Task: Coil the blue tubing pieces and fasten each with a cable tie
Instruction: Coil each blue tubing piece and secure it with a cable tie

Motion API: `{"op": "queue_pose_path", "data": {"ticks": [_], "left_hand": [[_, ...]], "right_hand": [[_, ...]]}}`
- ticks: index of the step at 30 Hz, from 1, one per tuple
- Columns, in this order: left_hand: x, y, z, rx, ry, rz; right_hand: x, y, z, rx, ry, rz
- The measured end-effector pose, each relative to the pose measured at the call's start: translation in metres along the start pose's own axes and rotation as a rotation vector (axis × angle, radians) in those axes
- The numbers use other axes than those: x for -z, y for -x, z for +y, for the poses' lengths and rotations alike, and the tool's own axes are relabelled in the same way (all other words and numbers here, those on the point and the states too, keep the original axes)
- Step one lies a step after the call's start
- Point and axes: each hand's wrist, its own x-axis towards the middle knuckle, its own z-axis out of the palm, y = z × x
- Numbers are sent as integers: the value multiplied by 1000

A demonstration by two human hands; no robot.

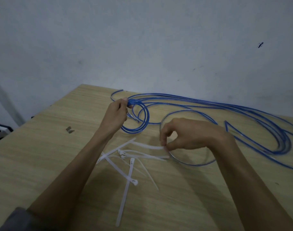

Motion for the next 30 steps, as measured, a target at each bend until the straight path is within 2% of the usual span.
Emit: {"op": "queue_pose_path", "data": {"ticks": [3,6,16,20,23,26,30], "left_hand": [[-3,2,1,11,19,11],[-7,3,2,59,88,-15],[-30,18,10,119,135,-142],[-34,22,15,146,150,-160],[-34,24,18,165,186,-192],[-34,25,17,123,219,-248],[-35,26,15,67,221,-282]], "right_hand": [[3,-3,5,23,-79,168],[-2,-12,5,16,-41,338],[-21,-35,-4,81,295,595],[-31,-42,-5,168,454,776],[-37,-46,-1,194,516,810],[-38,-48,4,233,329,804],[-33,-49,9,152,-174,766]]}}
